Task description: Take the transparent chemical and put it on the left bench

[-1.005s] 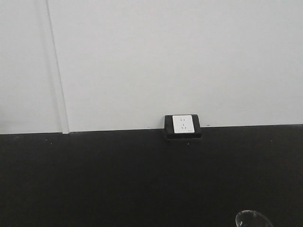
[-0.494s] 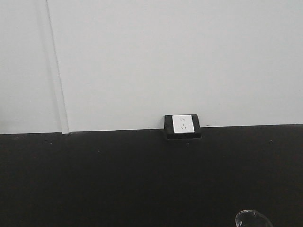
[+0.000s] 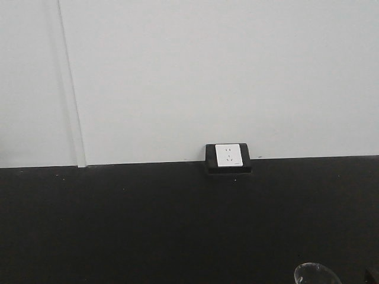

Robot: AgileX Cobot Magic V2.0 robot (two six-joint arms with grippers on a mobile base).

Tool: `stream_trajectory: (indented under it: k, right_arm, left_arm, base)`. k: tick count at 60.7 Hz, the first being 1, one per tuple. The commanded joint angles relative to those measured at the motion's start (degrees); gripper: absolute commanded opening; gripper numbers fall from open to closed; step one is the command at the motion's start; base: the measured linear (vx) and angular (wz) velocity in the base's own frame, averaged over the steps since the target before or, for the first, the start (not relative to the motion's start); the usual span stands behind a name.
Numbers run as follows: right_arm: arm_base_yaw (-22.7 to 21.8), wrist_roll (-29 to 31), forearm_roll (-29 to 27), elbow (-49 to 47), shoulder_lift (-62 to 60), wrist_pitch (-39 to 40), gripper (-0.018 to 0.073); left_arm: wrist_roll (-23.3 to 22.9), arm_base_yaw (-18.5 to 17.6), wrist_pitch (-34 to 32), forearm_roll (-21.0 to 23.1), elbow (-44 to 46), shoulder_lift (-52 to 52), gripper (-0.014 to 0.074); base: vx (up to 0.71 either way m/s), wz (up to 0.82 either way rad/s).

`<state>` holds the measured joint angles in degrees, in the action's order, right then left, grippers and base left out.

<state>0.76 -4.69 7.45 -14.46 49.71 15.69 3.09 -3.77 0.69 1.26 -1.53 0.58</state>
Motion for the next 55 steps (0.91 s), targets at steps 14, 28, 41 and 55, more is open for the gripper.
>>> stream_trajectory:
  k: [14, 28, 41, 55]
  right_arm:
    - [-0.3, -0.18, 0.23, -2.03, 12.0, 16.74, 0.0441]
    - [-0.3, -7.26, 4.93, -2.03, 20.13, 24.89, 0.0487]
    - [-0.3, -8.92, 8.29, -2.03, 26.43, 26.22, 0.049]
    - [-0.3, -9.13, 8.34, -2.03, 28.31, 27.87, 0.0447]
  left_arm:
    - [-0.45, -0.1, -4.49, 0.04, -0.93, 1.1, -0.0004]
    - [-0.45, -0.1, -4.49, 0.04, -0.93, 1.1, -0.0004]
    - [-0.45, -0.1, -4.49, 0.04, -0.93, 1.1, -0.0004]
    - [-0.45, -0.1, -4.49, 0.04, -0.93, 1.1, -0.0004]
  base:
    - [0.0, 0.0]
    - [0.0, 0.0]
    - [0.0, 0.0]
    - [0.0, 0.0]
